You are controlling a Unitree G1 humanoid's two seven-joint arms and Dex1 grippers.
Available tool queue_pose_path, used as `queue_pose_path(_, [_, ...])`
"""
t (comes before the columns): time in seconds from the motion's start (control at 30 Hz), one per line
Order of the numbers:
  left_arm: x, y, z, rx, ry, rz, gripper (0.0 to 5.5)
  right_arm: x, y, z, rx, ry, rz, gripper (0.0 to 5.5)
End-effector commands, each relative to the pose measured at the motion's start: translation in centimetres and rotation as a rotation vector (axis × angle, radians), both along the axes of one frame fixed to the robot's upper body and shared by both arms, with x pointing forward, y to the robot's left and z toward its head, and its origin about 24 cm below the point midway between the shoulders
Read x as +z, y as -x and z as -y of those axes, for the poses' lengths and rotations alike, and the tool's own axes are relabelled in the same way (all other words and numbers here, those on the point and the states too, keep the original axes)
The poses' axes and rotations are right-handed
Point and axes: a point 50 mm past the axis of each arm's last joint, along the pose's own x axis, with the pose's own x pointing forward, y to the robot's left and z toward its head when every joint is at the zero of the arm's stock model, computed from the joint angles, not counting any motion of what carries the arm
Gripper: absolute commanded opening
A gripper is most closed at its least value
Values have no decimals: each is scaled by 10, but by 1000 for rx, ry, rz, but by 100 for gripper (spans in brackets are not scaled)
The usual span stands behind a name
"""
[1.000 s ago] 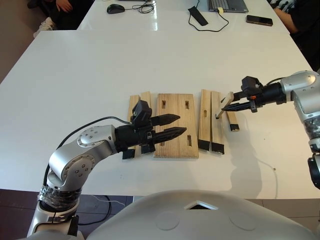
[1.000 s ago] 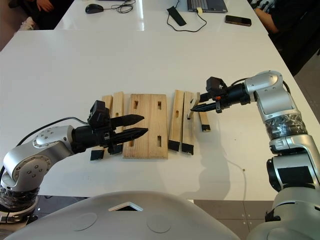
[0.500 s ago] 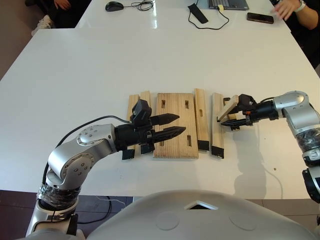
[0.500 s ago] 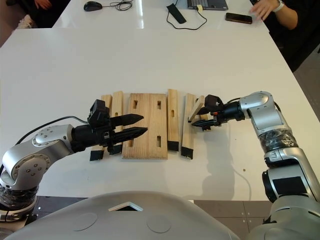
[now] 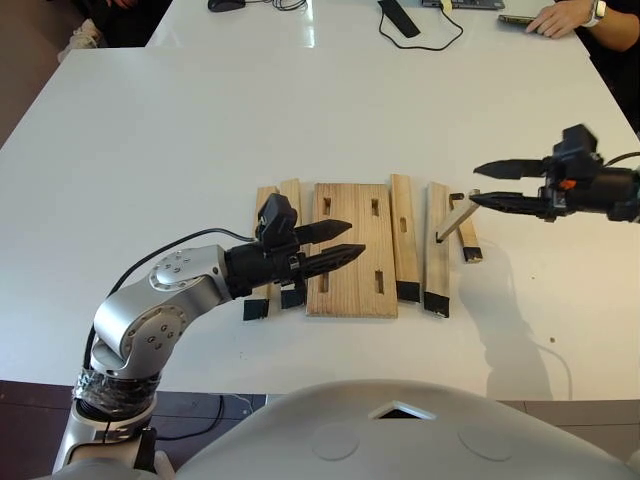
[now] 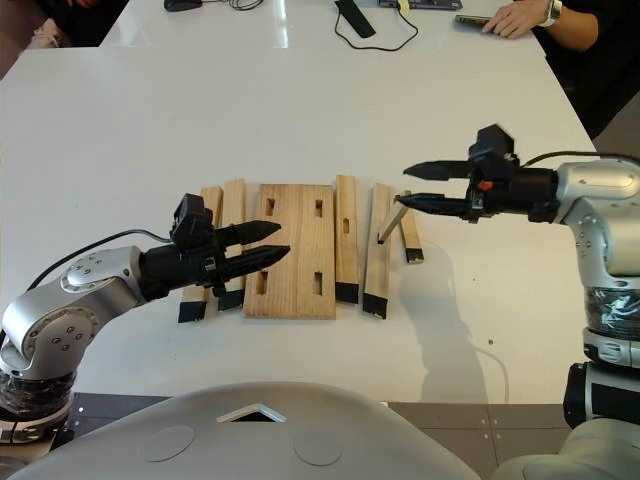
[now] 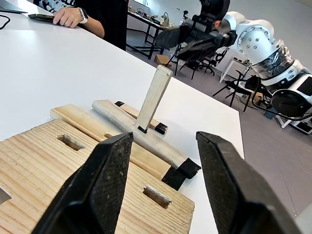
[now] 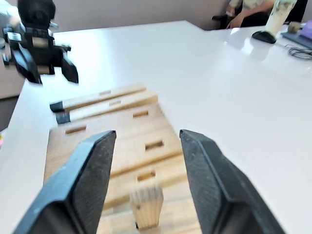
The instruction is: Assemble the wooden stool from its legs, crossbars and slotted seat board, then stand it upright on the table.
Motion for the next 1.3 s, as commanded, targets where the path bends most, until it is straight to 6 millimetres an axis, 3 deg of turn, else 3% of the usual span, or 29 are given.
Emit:
queue_pose_path(0.03, [1,-5,-2,10,-14,9,239,20,-8,-24,-89,-217,116,241])
queue_pose_path(0.23, [2,-9,-2,-5,-18,12,239,-9,-11,-54,-200,-275,105,241])
queue_pose_path(0.5, [0,-15,-8,10,-43,0,239,24,-8,-48,-227,-392,181,241])
queue_pose_path(0.57, [-1,-17,-7,11,-51,0,239,19,-6,-49,-233,-384,174,241])
queue_pose_path(0.67, [0,-19,-7,7,-55,0,239,-28,0,-59,-260,-323,45,241])
queue_pose_path(0.77, [-1,-20,-6,6,-63,-5,239,-92,12,-70,-306,-247,-99,241])
queue_pose_path(0.83, [-2,-20,-5,3,-67,-8,239,-114,18,-70,-341,-243,-139,241])
queue_pose_path(0.9, [0,-21,-5,-10,-69,-10,239,-108,20,-68,-363,-281,-106,241])
queue_pose_path(1.07, [-1,-20,-8,11,-68,-14,239,-35,12,-66,-322,-423,92,241])
queue_pose_path(1.2, [-1,-19,-7,30,-53,-15,239,21,24,-70,-255,-453,235,241])
queue_pose_path(1.27, [-3,-16,-9,51,-51,-18,239,20,40,-80,-148,-424,161,241])
queue_pose_path(1.3, [-4,-15,-10,60,-53,-19,239,5,50,-85,-101,-326,111,241])
